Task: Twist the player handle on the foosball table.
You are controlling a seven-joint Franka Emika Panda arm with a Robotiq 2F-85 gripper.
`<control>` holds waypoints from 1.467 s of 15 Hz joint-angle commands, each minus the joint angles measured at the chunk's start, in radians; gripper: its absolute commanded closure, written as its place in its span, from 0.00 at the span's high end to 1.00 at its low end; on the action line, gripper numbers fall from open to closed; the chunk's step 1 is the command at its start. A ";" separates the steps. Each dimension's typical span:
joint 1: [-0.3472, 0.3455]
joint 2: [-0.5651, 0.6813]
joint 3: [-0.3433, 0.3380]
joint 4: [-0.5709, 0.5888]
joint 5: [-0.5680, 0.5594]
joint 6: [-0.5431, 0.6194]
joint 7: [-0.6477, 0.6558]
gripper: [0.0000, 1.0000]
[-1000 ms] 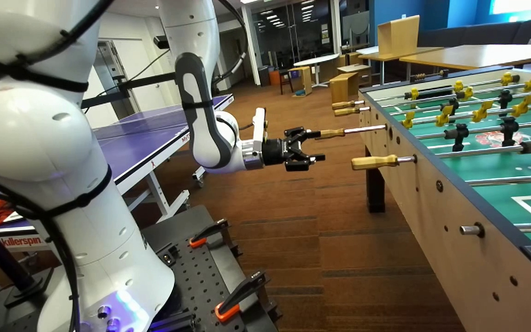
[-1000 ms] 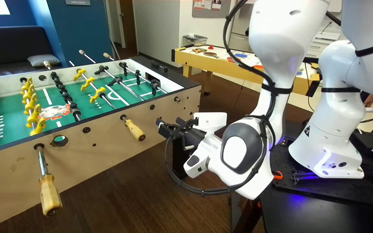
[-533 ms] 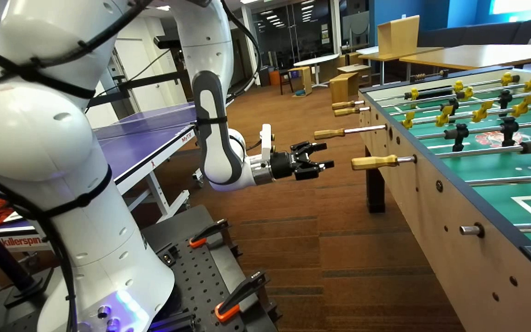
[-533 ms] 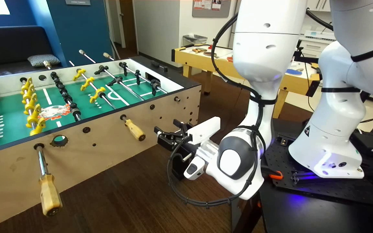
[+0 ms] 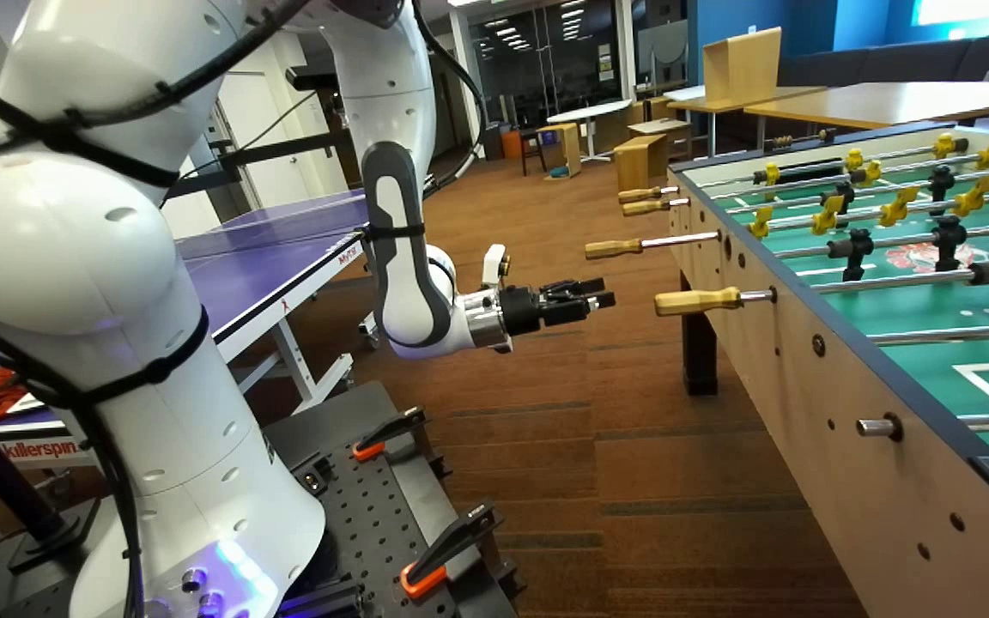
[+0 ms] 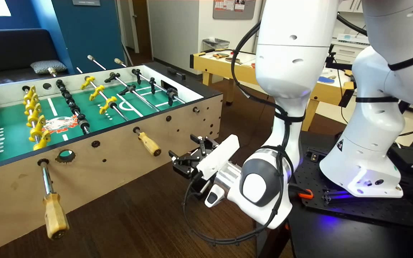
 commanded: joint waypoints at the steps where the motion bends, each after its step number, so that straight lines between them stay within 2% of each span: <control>1: 0.025 0.047 -0.024 0.068 -0.018 0.015 -0.218 1.00; 8: 0.005 0.090 -0.083 0.185 -0.051 0.155 -0.684 1.00; 12: -0.006 0.110 -0.083 0.256 -0.025 0.237 -0.896 1.00; 13: -0.002 0.097 -0.080 0.216 -0.036 0.196 -0.820 1.00; 18: -0.002 0.105 -0.080 0.222 -0.036 0.200 -0.835 1.00; 22: -0.012 0.137 -0.092 0.262 0.007 0.207 -0.938 1.00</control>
